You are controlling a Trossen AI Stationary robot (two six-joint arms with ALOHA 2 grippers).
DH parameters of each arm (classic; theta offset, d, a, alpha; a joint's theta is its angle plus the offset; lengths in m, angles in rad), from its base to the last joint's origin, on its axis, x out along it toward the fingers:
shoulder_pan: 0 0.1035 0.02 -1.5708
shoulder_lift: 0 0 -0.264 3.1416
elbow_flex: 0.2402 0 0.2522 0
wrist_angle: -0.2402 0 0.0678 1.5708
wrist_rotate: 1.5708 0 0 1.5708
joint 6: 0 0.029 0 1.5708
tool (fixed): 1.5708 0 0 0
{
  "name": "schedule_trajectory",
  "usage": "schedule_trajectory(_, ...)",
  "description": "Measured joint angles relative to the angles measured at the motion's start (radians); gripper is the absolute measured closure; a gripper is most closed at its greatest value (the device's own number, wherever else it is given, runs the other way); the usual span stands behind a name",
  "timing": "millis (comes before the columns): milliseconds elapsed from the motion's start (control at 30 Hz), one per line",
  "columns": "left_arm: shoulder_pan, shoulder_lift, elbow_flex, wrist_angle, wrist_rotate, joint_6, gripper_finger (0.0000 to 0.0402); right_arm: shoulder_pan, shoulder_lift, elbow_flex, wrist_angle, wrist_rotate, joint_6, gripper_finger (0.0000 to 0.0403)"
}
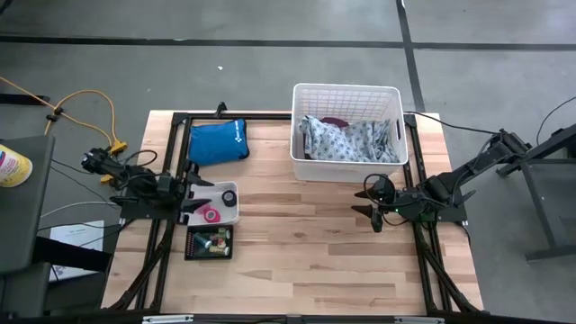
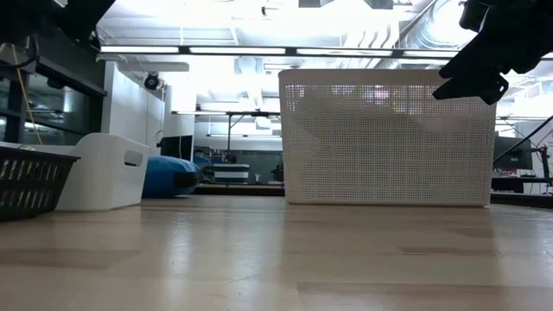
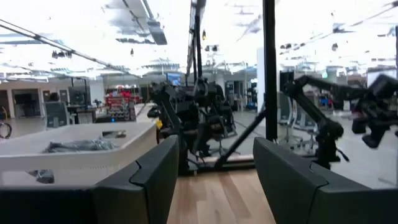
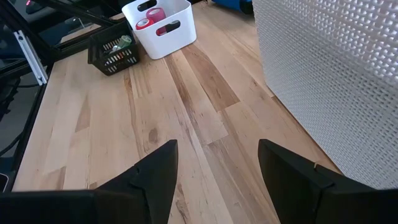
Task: Pick & place medical supplies in basket/bin
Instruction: Return to Home Position
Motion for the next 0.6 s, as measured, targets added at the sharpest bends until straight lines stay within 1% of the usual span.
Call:
schedule_trajectory(400, 0.001, 0.001, -0.003, 0.002, 0.002, -0.006, 0.0201, 0.0, 0.0, 0.0, 0.0, 0.0, 0.0, 0.0192)
schedule_trajectory(600, 0.001, 0.001, -0.039, 0.003, 0.003, -0.054, 0.0201, 0.0, 0.0, 0.0, 0.0, 0.0, 0.0, 0.0192)
